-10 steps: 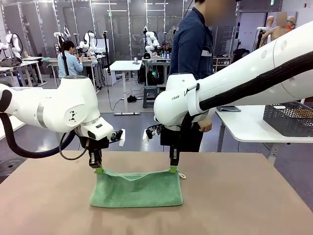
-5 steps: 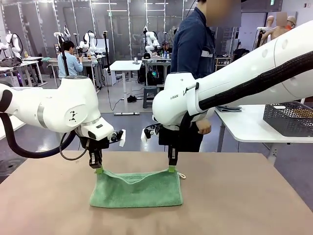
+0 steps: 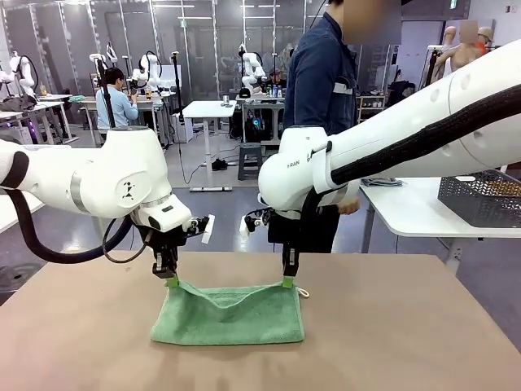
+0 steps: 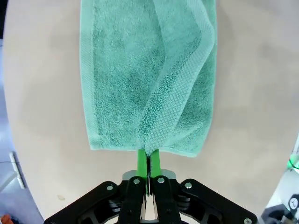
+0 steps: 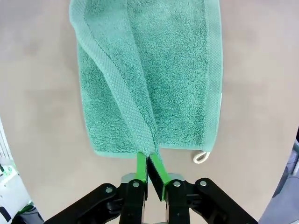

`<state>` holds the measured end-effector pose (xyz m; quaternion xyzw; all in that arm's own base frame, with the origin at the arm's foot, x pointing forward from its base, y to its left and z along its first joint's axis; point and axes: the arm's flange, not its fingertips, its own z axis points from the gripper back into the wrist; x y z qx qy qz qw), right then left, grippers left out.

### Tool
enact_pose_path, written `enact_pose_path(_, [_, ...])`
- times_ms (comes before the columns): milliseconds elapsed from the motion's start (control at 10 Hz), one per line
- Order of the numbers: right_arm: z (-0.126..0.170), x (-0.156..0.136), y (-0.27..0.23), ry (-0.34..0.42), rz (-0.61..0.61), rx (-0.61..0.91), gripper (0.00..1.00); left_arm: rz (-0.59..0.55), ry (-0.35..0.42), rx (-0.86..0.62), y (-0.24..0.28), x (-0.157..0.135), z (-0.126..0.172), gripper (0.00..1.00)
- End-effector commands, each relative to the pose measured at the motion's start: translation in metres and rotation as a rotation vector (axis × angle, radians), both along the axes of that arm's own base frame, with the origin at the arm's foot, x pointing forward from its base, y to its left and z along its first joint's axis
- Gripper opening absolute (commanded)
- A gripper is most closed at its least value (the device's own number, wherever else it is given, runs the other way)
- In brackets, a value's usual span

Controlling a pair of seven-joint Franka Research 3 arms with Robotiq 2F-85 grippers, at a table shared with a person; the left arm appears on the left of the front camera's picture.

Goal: Fold the towels and place them in the basket.
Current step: When a person lays out a Towel with hook on the table, fold it in half twice.

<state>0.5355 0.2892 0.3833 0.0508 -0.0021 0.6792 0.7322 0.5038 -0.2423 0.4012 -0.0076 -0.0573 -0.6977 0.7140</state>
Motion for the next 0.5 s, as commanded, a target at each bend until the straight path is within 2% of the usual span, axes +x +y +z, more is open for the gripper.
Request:
enact_pose_path(0, [-0.004,0.011,-0.005,-0.003,0.037,0.045,0.07,0.010,0.022,-0.041,0.006,0.015,0.001,0.03])
enact_pose_path(200, [-0.008,0.020,-0.008,-0.005,0.059,0.074,0.07,0.066,0.026,-0.016,0.007,0.026,-0.005,0.03])
enact_pose_path(400, [-0.016,0.030,-0.014,0.024,0.069,0.110,0.07,0.134,0.047,-0.020,0.010,0.037,-0.011,0.03])
